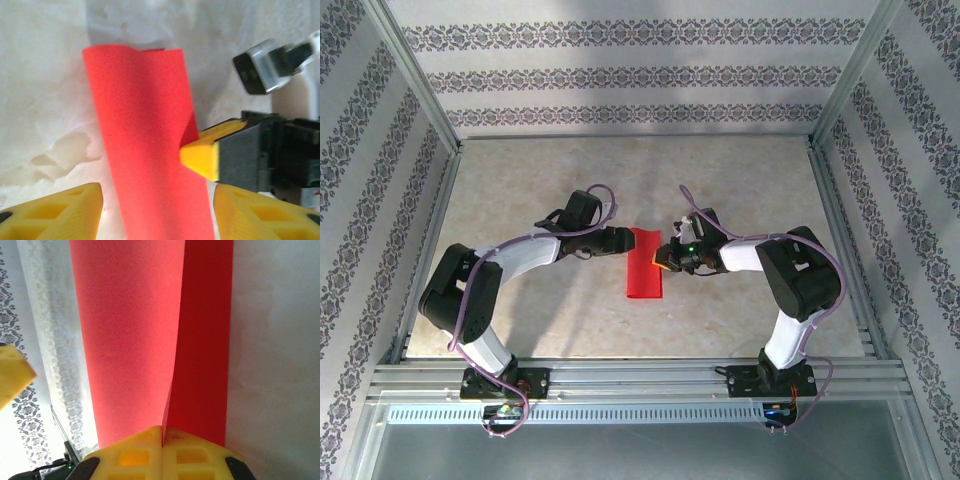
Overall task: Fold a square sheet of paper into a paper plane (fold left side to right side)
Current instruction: First fold in half a square sheet of paper at the center of the table.
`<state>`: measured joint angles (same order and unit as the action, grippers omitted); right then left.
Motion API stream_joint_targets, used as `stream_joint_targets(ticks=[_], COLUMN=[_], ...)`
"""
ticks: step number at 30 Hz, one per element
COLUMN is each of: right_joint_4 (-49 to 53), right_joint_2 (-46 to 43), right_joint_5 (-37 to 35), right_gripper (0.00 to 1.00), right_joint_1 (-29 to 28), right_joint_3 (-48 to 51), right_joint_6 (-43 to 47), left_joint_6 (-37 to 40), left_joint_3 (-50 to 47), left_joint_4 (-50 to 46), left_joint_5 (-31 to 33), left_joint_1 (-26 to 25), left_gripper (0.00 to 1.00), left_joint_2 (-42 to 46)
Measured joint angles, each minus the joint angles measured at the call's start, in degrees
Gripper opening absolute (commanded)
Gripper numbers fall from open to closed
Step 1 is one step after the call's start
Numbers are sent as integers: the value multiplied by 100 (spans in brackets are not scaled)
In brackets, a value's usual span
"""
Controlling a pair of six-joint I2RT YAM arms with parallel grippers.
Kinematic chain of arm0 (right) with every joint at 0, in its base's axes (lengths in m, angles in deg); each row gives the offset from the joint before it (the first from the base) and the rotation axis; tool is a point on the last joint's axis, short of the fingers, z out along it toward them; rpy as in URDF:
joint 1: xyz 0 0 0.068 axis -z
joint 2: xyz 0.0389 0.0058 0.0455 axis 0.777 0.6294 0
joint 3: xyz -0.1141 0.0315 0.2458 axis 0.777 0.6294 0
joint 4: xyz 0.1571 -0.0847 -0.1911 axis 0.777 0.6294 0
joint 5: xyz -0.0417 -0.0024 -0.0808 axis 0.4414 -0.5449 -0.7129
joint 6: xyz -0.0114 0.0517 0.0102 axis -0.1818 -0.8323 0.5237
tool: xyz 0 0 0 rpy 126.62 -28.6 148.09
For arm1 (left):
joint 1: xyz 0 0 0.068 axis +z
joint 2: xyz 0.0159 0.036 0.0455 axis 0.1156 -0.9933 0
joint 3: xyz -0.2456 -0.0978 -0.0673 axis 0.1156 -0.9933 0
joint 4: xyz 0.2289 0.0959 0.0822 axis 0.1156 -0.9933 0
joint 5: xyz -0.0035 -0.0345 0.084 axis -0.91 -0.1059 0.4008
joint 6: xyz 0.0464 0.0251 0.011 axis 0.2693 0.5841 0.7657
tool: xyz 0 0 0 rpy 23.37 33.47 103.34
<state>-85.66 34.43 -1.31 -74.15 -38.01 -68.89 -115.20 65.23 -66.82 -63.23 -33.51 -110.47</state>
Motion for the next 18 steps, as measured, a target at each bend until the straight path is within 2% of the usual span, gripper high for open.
stream_joint_targets(ticks=[6, 18], right_joint_4=[105, 184], right_joint_2=[42, 52], right_joint_5=[-52, -52], right_gripper=[0, 4], right_joint_1=[0, 0], right_joint_3=[-59, -92], right_joint_6=[31, 87], left_joint_6=[-94, -118], left_joint_3=[-37, 179], left_joint_4=[13, -52], left_joint_5=[-85, -151], left_joint_1=[-52, -181], left_gripper=[63, 57], left_joint_2=[-289, -916])
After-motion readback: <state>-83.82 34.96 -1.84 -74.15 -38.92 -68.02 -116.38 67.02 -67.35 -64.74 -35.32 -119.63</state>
